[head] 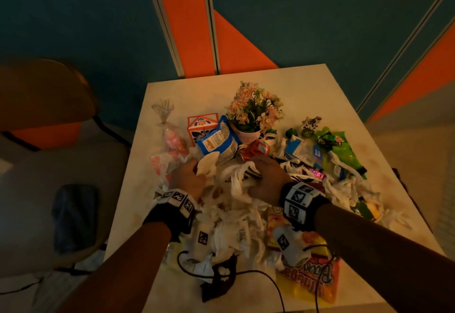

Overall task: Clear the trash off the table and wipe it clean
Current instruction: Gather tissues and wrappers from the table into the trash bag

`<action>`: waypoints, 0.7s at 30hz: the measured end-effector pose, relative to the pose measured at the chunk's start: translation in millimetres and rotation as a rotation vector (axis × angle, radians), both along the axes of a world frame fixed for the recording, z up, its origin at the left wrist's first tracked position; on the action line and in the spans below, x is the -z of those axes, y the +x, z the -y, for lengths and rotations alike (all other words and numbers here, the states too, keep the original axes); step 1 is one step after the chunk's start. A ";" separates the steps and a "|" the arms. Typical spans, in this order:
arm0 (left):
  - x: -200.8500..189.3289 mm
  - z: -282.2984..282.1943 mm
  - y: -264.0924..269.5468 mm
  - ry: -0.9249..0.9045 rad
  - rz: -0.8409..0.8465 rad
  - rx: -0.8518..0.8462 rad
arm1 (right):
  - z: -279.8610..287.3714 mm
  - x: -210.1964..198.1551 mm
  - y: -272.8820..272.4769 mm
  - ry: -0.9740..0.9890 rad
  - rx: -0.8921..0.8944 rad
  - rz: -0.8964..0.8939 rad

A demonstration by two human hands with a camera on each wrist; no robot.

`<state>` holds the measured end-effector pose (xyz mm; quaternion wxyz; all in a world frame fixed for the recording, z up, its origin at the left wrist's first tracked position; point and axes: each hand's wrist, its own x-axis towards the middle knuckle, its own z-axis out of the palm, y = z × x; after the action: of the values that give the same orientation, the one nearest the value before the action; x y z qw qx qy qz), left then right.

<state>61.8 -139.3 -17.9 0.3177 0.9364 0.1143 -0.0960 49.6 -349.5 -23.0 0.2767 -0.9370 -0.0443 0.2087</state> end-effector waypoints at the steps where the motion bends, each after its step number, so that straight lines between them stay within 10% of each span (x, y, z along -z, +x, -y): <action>1: -4.9 3.0 -4.1 -0.048 0.012 -0.038 | 5.5 -5.0 0.0 0.017 0.028 -0.014; 15: -52.5 29.7 -45.3 -0.234 0.343 -0.508 | 122.0 -52.2 -16.9 0.178 0.142 -0.009; 21: -69.7 50.1 -47.4 -0.425 0.324 -0.456 | 127.5 -53.2 -13.0 0.246 0.158 0.008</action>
<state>14.4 -189.3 51.9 0.5327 0.8029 0.2459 0.1057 36.6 -477.0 30.2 0.4046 -0.8975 0.0032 0.1756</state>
